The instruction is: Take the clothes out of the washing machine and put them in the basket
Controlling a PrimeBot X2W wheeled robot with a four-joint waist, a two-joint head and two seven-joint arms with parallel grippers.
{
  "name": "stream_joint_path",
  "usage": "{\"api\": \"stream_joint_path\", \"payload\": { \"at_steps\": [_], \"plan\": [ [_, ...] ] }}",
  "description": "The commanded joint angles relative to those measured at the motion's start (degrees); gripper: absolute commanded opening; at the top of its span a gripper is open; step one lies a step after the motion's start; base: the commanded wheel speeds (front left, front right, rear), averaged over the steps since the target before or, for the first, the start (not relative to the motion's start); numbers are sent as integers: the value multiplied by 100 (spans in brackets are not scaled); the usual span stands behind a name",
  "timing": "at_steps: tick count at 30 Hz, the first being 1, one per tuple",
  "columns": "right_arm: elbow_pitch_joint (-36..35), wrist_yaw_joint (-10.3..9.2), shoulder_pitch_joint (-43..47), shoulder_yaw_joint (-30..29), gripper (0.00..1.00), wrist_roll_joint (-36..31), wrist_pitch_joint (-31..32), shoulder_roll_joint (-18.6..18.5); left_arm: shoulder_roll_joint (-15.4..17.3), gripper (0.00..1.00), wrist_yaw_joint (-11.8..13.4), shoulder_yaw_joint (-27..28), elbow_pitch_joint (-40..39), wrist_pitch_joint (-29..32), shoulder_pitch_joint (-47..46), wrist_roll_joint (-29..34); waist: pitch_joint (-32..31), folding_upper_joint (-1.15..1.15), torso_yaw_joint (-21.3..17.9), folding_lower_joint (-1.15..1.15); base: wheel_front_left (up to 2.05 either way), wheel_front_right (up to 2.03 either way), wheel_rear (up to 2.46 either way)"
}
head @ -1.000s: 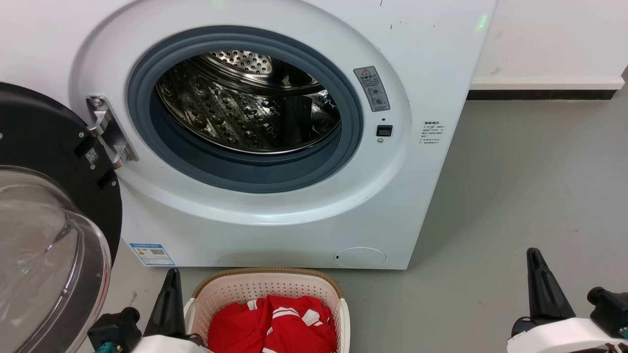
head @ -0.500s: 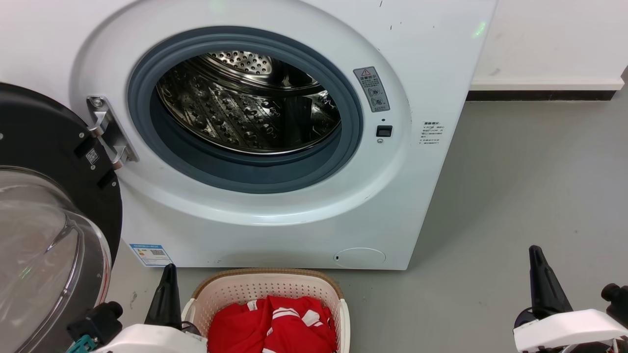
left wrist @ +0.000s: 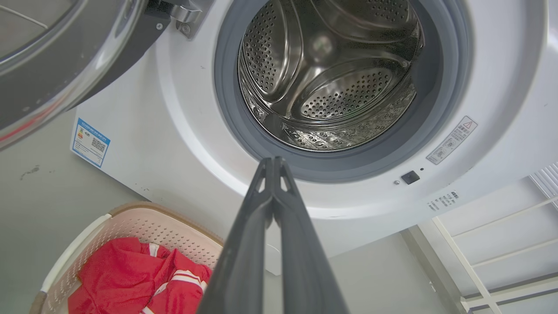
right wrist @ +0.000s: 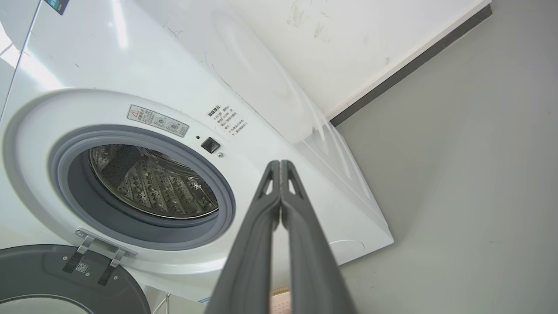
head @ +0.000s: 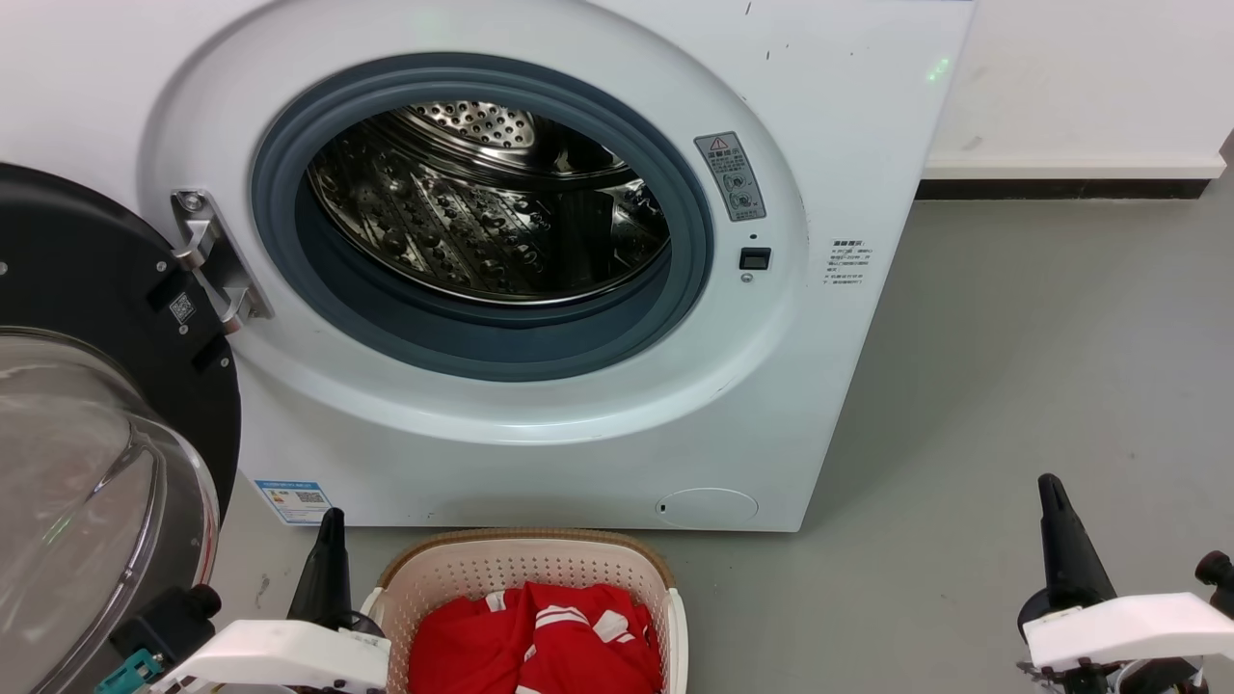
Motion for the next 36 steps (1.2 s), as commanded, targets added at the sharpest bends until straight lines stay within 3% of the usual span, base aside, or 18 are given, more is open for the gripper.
{"api": "stream_joint_path", "payload": {
  "at_steps": [1,36],
  "plan": [
    [-33,-1,-163,-17,0,228,53,-20,5,0,-40,38,-33,45,-142,-215,-2,0,0,0,0,0,0],
    [224,-1,-436,-60,0,2581,603,-27,-3,0,-173,200,241,595,-462,-2510,-28,0,4,0,0,0,0]
  ]
}}
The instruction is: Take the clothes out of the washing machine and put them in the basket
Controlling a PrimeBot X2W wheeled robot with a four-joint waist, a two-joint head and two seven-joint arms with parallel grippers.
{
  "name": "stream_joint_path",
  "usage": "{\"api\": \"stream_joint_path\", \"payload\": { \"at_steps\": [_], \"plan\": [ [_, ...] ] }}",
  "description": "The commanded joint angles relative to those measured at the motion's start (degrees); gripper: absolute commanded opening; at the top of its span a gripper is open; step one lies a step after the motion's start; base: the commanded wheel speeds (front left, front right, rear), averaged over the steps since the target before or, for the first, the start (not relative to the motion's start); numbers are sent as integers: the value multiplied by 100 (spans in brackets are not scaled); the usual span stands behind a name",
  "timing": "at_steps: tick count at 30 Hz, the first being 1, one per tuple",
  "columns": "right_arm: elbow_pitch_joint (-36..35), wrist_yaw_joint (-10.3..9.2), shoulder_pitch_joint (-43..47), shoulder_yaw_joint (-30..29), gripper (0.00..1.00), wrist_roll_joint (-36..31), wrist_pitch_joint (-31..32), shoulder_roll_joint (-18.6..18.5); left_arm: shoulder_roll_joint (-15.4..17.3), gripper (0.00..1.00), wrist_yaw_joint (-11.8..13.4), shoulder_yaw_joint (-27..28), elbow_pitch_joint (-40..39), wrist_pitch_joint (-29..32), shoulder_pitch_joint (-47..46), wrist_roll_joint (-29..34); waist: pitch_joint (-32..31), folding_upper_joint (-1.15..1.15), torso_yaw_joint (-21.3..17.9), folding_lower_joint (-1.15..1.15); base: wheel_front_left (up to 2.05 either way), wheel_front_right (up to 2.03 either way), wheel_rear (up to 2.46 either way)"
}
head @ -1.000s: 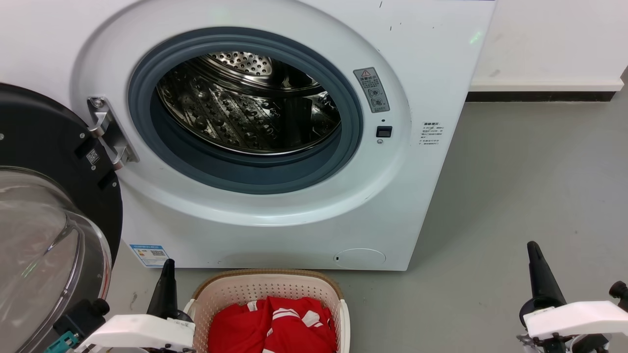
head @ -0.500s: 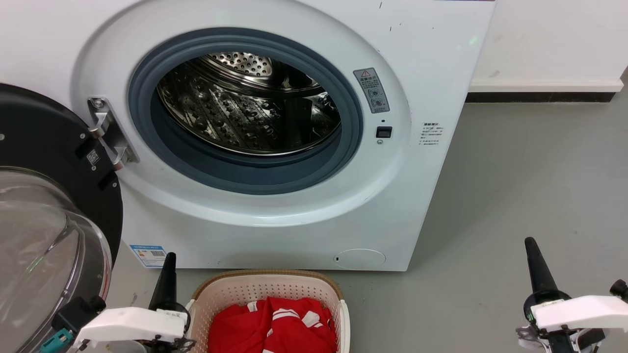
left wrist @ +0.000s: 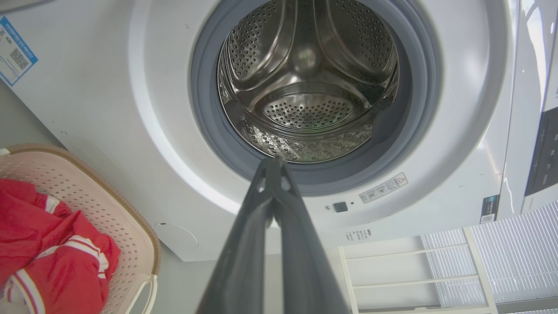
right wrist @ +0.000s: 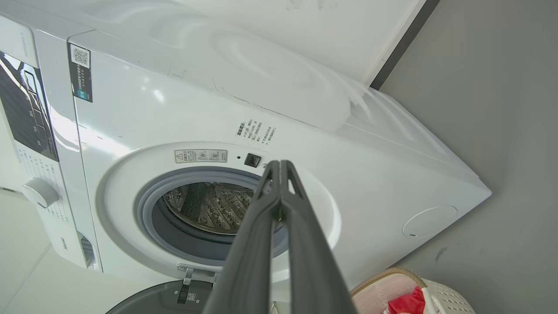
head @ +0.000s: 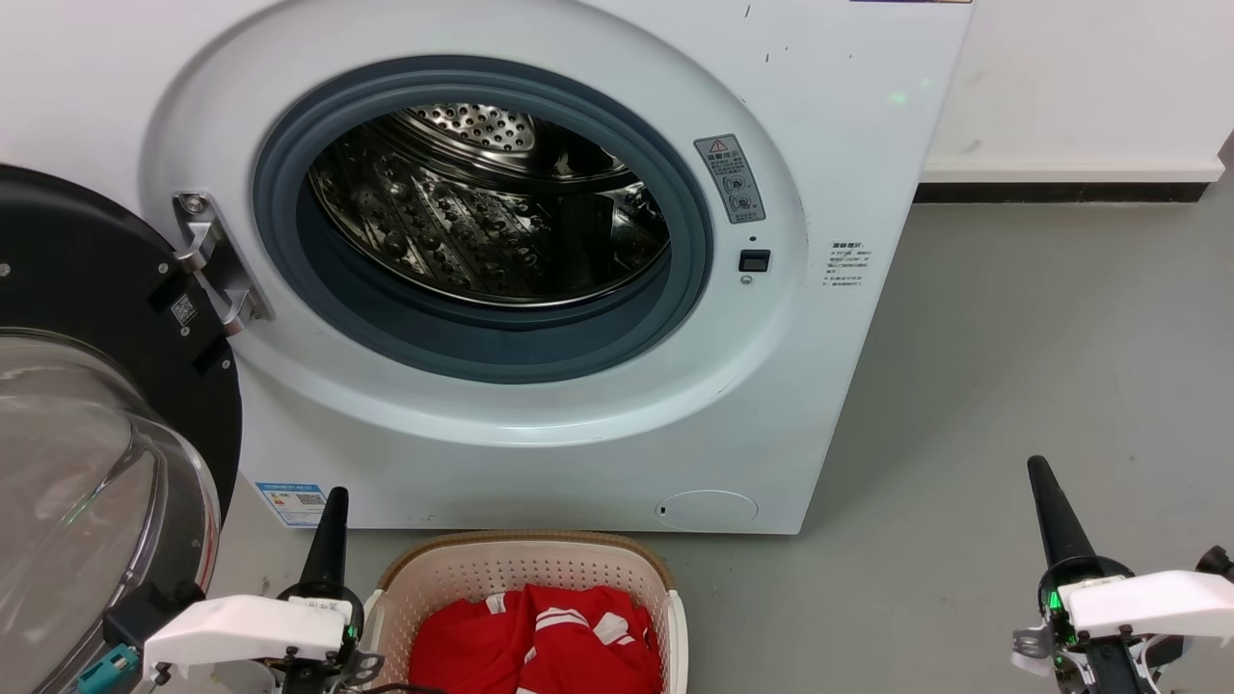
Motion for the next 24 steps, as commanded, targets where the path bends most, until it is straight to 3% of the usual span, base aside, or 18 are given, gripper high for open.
{"api": "stream_joint_path", "payload": {
  "at_steps": [1,24],
  "plan": [
    [-5,1,-124,-12,0,132,31,-25,-2,0,-26,29,-9,27,-107,-124,-1,0,0,0,0,0,0],
    [128,1,-261,-34,0,1363,317,-27,-7,0,-106,109,135,322,-279,-1327,-19,0,3,0,0,0,0]
  ]
}}
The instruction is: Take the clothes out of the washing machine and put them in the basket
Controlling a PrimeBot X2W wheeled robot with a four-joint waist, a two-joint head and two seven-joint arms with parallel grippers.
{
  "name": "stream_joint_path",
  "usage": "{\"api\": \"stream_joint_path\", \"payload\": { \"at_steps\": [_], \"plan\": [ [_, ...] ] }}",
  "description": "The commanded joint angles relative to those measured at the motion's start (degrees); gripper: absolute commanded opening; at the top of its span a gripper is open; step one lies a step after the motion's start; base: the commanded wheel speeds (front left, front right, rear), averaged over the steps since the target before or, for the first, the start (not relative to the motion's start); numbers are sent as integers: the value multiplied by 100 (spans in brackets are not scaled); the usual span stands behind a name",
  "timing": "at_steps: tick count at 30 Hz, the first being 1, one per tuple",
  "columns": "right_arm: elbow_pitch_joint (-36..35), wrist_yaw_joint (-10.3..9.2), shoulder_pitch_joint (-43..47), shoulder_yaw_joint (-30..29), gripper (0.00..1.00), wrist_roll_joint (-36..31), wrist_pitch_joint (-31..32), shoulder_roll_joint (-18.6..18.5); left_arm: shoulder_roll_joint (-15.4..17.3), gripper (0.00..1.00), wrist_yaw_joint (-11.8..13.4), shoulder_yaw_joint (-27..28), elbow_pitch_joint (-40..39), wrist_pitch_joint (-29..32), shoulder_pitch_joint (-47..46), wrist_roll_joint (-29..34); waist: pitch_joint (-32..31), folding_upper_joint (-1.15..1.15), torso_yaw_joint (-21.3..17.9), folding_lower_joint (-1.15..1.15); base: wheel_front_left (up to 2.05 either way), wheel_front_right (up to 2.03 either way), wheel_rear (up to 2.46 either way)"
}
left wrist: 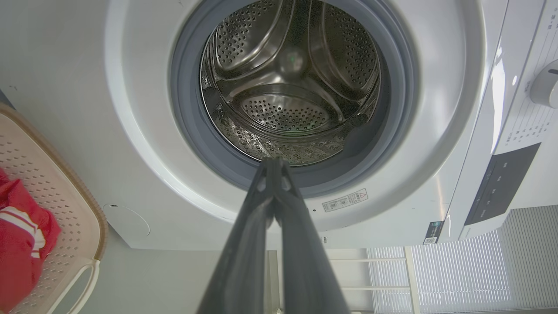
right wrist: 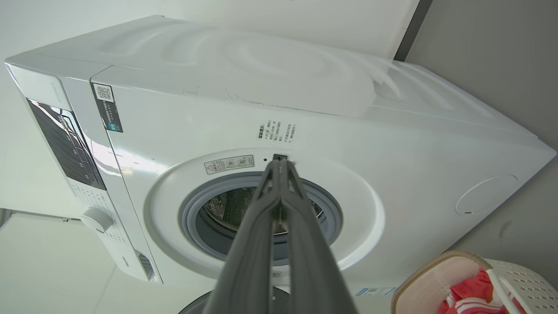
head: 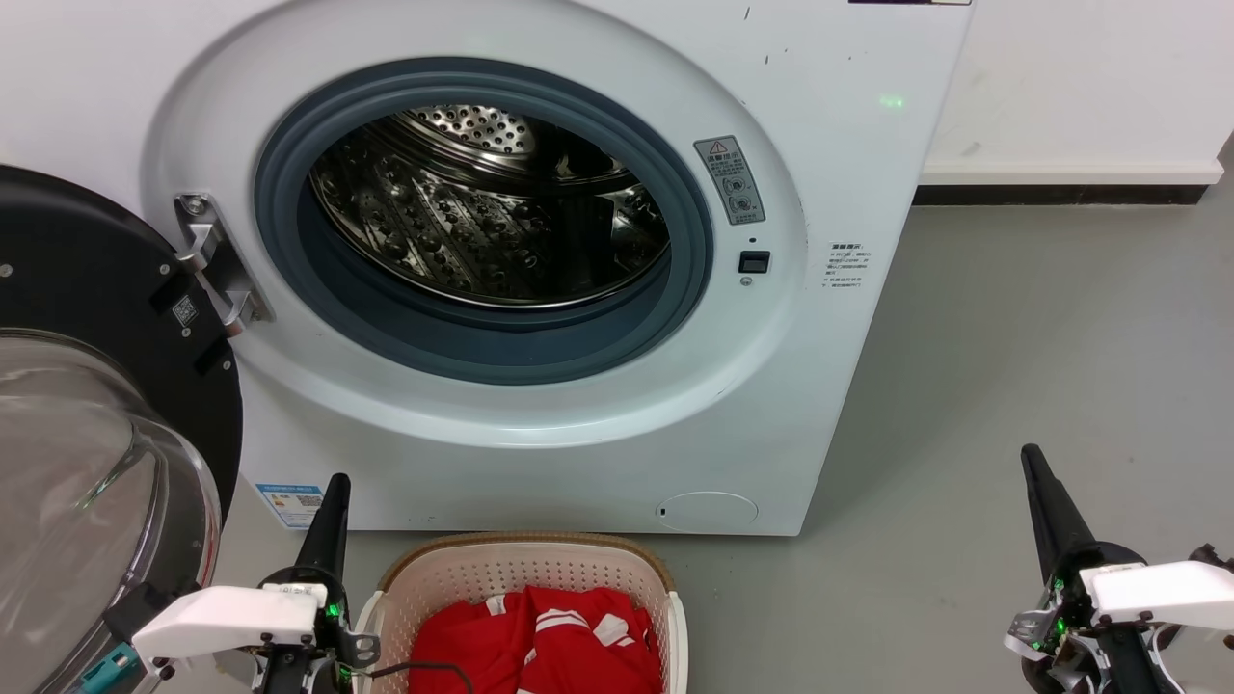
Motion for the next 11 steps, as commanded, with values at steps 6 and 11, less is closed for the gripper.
{"api": "stream_joint_path", "payload": {
  "at_steps": [6,11],
  "plan": [
    [32,1,-136,-15,0,375,91,-25,-7,0,-56,38,35,97,-133,-358,-5,0,1,0,0,0,0],
    [58,1,-169,-19,0,601,145,-26,-8,0,-69,54,63,152,-171,-581,-9,0,1,0,0,0,0]
  ]
}}
